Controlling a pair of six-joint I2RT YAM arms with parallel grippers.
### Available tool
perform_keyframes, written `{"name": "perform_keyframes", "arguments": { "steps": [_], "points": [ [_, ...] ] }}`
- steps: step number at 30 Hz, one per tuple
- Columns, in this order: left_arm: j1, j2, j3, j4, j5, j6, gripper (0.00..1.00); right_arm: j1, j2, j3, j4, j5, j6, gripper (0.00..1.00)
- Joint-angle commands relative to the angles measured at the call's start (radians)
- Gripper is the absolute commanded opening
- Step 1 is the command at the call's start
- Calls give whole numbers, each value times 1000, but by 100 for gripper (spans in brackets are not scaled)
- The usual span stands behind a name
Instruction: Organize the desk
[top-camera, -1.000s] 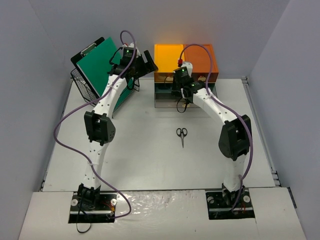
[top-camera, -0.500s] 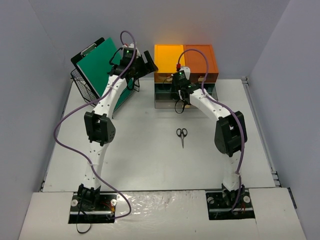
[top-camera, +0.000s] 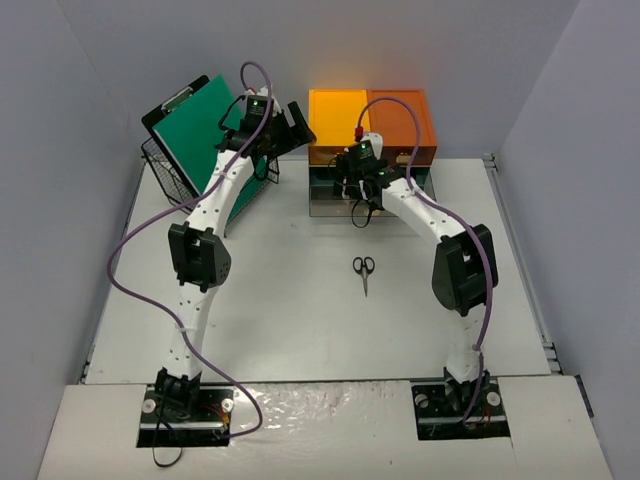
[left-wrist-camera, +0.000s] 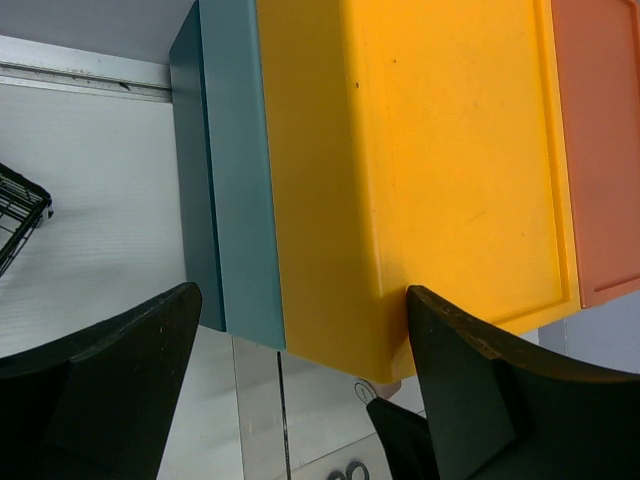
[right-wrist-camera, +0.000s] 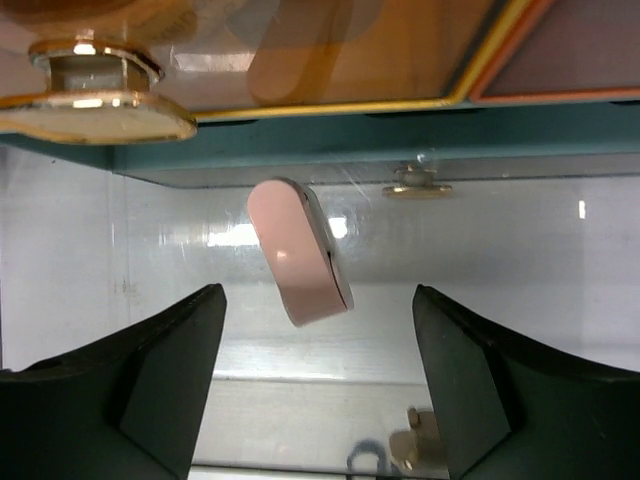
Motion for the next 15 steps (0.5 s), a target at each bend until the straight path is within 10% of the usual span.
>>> {"name": "perform_keyframes", "arguments": {
  "steps": [1, 7, 12, 15],
  "points": [
    [50, -12, 15, -75, -70, 51, 79, -5, -209, -42, 18, 37, 19, 72],
    [52, -9, 6, -73, -71, 51, 79, -23, -438, -164, 41, 112, 88, 69],
    [52, -9, 7, -71, -71, 52, 79, -117, -604, -519, 138, -3, 446, 68],
    [52, -10, 10, -70, -70, 49, 79, -148, -703, -872, 492, -213, 780, 64]
  ]
}}
